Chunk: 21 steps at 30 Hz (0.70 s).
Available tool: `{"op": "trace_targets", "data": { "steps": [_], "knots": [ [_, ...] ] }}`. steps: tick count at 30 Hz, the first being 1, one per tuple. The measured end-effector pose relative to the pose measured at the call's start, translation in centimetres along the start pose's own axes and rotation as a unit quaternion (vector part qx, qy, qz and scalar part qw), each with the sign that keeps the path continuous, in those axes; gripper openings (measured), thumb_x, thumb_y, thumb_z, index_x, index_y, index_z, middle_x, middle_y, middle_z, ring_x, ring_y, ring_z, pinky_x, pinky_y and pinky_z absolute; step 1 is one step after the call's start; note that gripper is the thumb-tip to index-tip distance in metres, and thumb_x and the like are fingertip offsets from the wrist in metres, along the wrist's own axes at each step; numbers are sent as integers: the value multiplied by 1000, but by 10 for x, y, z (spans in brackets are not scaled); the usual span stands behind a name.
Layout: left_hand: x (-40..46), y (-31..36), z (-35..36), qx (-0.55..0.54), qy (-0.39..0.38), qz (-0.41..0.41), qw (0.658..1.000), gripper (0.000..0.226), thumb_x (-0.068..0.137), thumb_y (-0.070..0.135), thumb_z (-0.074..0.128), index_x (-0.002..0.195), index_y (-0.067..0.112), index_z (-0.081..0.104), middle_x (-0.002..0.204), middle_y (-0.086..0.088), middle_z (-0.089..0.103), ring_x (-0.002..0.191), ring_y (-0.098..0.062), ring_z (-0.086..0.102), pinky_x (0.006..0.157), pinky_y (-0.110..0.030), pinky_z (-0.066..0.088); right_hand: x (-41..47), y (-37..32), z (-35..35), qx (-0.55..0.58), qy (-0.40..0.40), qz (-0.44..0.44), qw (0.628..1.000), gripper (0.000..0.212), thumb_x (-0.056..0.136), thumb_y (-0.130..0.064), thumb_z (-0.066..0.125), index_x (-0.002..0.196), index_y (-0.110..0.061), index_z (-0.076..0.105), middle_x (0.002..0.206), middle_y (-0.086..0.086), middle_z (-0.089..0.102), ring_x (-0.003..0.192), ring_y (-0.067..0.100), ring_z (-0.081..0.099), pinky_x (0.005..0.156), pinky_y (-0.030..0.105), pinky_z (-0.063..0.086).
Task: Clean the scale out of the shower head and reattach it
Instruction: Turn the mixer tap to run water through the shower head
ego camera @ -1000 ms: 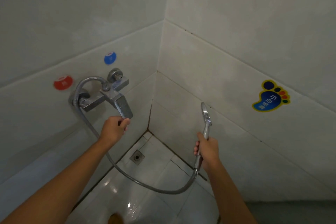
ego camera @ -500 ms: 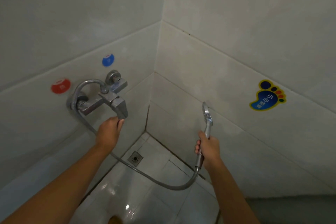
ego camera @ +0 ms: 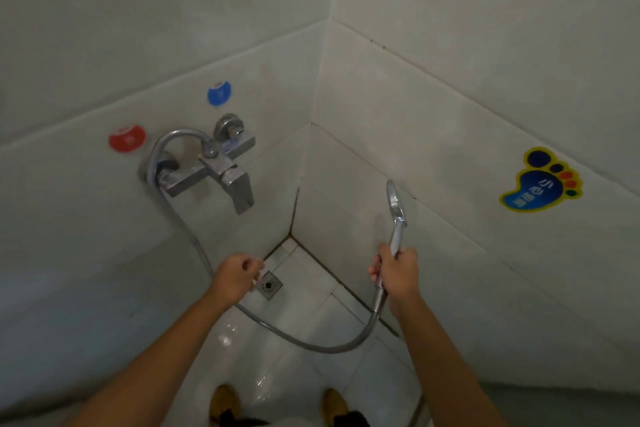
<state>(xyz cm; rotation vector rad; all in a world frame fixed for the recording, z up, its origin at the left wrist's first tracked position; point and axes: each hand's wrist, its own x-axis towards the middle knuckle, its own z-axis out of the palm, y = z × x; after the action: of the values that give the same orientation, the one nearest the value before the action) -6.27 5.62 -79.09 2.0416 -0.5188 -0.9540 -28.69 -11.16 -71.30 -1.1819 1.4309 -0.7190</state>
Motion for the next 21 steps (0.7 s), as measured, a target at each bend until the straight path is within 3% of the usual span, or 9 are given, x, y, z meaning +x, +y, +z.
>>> {"op": "trace_targets", "data": {
  "steps": [3,8,11,14,19,21],
  "knots": [
    [-21,7,-6,-83,72,-33,993,30,94,0,47,71,10,63,58,-8,58,32,-1,48,35,-11,38,12,3,-2,-39,-34,-37,998,18,93,-16,59,91,-8,43,64,10,55,42,11,53,45,26,45],
    [-63,26,-3,-142,167,-40,975,23,95,1,43,88,3,65,69,-12,58,44,-11,51,36,-10,38,32,8,-7,-56,-94,-104,989,23,91,-17,63,75,-13,47,73,10,56,58,13,64,50,16,48],
    [-84,41,15,-141,186,-25,972,23,95,4,45,85,8,66,69,-9,62,41,-4,53,41,-14,43,43,13,-8,-95,-161,-132,973,22,93,-22,61,81,-4,56,87,18,63,71,17,69,61,20,52],
    [-106,60,41,-152,188,-12,970,21,96,6,46,92,5,67,71,-8,63,45,-6,55,45,-17,46,49,6,-8,-118,-214,-182,952,25,92,-24,59,83,-1,59,88,23,65,73,24,66,60,19,49],
    [-125,96,79,-142,173,31,974,13,93,8,54,88,7,66,69,-7,65,50,-12,59,54,-30,51,45,-17,-12,-119,-297,-250,914,37,84,-33,57,82,3,56,82,29,62,72,38,61,67,44,52],
    [-126,115,87,-144,162,39,975,10,92,7,57,90,4,65,70,-7,65,55,-15,60,54,-27,52,41,-34,-11,-114,-328,-271,898,32,86,-29,56,81,3,59,79,27,62,66,25,58,64,35,48]
  ]
}}
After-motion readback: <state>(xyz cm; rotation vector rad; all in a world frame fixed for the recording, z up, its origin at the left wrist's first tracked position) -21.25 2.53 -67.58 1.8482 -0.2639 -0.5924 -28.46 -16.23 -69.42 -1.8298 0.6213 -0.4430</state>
